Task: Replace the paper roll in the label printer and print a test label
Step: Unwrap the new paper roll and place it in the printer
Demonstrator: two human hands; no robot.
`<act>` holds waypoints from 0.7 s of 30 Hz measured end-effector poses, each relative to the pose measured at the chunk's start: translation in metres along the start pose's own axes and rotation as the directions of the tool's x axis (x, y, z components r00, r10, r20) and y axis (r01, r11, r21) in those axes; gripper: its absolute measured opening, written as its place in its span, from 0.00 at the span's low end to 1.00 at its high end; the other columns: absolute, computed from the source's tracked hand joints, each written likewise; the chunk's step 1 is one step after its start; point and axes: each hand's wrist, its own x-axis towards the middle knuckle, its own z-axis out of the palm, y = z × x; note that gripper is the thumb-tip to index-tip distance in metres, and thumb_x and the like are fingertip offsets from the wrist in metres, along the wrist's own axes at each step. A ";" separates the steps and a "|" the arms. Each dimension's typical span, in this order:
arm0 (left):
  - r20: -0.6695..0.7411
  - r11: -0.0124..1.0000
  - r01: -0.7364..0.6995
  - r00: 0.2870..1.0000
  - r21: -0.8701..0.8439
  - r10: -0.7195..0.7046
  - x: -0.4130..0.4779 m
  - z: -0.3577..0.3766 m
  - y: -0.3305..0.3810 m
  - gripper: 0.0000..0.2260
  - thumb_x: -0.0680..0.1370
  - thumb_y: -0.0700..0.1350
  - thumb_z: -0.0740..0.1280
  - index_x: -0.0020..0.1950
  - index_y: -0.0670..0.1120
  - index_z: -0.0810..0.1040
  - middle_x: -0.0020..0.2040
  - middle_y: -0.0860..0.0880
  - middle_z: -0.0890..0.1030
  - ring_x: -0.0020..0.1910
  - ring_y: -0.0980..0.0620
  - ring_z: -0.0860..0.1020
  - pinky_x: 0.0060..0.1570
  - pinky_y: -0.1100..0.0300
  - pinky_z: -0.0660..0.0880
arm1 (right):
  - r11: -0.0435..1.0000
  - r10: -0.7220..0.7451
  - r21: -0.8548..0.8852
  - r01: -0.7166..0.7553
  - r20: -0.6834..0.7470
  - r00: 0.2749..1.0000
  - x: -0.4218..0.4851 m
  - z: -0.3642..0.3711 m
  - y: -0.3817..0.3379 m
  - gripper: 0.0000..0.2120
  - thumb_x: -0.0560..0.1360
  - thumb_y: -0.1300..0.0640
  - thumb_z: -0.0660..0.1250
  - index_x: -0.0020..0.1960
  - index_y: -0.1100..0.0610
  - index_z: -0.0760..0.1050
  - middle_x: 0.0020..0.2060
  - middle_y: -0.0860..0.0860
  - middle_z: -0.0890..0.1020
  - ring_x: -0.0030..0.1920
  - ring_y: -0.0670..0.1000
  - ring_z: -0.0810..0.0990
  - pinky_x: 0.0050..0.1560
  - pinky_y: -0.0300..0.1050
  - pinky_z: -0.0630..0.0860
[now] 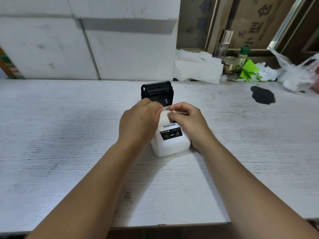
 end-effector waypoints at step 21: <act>0.018 0.979 -0.162 0.987 0.125 0.161 0.001 0.007 -0.007 0.04 0.73 0.34 0.66 0.42 0.41 0.77 0.38 0.45 0.77 0.30 0.39 0.76 0.26 0.50 0.75 | 0.954 -0.194 0.236 0.183 0.021 0.981 -0.005 0.009 0.000 0.23 0.79 0.62 0.54 0.73 0.47 0.62 0.69 0.46 0.69 0.66 0.39 0.68 0.61 0.29 0.66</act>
